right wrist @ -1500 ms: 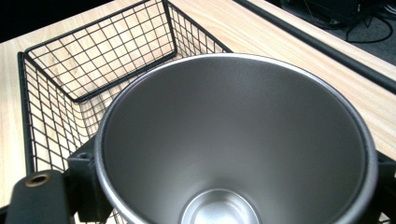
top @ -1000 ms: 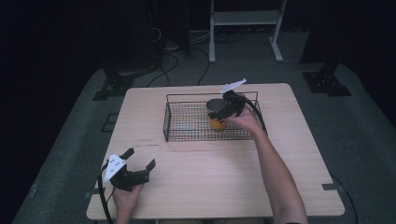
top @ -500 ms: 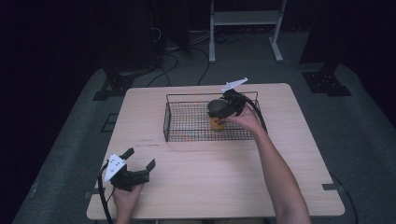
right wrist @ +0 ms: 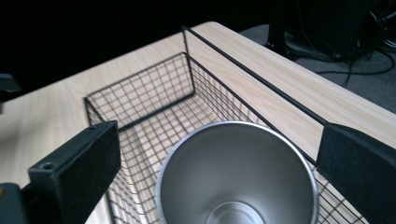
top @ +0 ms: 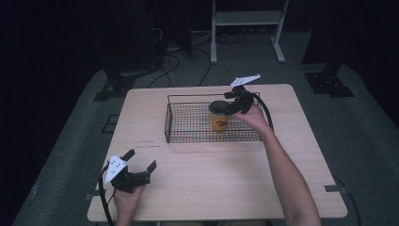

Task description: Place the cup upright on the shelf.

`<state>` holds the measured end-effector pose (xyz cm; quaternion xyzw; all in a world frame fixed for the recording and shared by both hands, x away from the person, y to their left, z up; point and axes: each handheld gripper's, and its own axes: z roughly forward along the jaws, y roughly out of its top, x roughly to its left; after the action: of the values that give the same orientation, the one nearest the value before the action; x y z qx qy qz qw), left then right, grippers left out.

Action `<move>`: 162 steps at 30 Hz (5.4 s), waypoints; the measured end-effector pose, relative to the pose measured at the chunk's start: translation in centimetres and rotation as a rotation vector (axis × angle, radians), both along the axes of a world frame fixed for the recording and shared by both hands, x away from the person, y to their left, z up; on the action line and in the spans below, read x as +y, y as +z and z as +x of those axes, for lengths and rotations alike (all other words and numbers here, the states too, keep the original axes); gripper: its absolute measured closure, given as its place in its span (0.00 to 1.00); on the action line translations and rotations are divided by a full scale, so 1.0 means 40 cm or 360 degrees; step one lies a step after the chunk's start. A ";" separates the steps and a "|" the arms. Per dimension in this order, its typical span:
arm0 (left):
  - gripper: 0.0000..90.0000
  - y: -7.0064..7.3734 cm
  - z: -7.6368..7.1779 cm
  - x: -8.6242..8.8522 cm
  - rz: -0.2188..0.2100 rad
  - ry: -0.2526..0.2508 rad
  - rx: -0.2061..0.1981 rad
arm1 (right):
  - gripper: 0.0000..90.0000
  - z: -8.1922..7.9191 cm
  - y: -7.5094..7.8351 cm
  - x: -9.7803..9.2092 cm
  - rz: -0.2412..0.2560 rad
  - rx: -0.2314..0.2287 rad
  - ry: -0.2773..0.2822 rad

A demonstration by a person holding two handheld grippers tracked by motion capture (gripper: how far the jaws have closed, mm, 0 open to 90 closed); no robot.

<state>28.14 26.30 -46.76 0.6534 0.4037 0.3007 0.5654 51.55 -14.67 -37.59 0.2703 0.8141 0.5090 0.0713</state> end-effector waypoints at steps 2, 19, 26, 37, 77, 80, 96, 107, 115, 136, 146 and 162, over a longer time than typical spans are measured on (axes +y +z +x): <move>0.00 0.000 0.000 0.000 -0.0002 0.0001 -0.0001 | 0.00 -0.008 0.005 -0.002 0.0017 0.0000 0.0021; 0.00 0.000 -0.001 -0.003 0.0017 -0.0016 -0.0004 | 0.00 -0.070 0.028 -0.063 0.0052 -0.0007 0.0035; 0.00 0.000 -0.001 -0.004 0.0018 -0.0012 -0.0002 | 0.00 -0.088 0.029 -0.092 0.0070 -0.0002 0.0030; 0.00 0.001 -0.001 -0.003 0.0020 -0.0013 -0.0004 | 0.00 -0.106 0.034 -0.114 0.0103 0.0038 0.0058; 0.00 0.000 -0.001 -0.005 0.0027 -0.0012 -0.0002 | 0.00 -0.190 -0.028 -0.188 0.0156 0.0084 0.0070; 0.00 0.000 -0.001 -0.005 0.0027 -0.0012 -0.0001 | 0.00 -0.203 -0.040 -0.193 0.0150 0.0099 0.0086; 0.00 0.000 0.000 -0.007 0.0039 -0.0018 0.0001 | 0.00 -0.244 -0.067 -0.212 0.0161 0.0117 0.0110; 0.00 0.001 -0.001 -0.008 0.0044 -0.0019 -0.0001 | 0.00 -0.277 -0.074 -0.225 0.0181 0.0110 0.0127; 0.00 0.000 -0.001 -0.008 0.0045 -0.0017 0.0000 | 0.00 -0.302 -0.084 -0.237 0.0192 0.0102 0.0126; 0.00 0.000 -0.001 -0.008 0.0042 -0.0016 0.0000 | 0.00 -0.356 -0.114 -0.257 0.0177 0.0099 0.0116; 0.00 0.001 -0.001 -0.007 0.0043 -0.0011 -0.0001 | 0.00 -0.381 -0.120 -0.267 0.0174 0.0086 0.0109; 0.00 0.001 -0.001 -0.008 0.0047 -0.0011 -0.0003 | 0.00 -0.423 -0.143 -0.277 0.0142 0.0082 0.0100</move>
<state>28.08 25.96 -46.73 0.6628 0.3965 0.3052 0.5571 34.63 -25.74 -43.32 0.2605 0.8003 0.5396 0.0221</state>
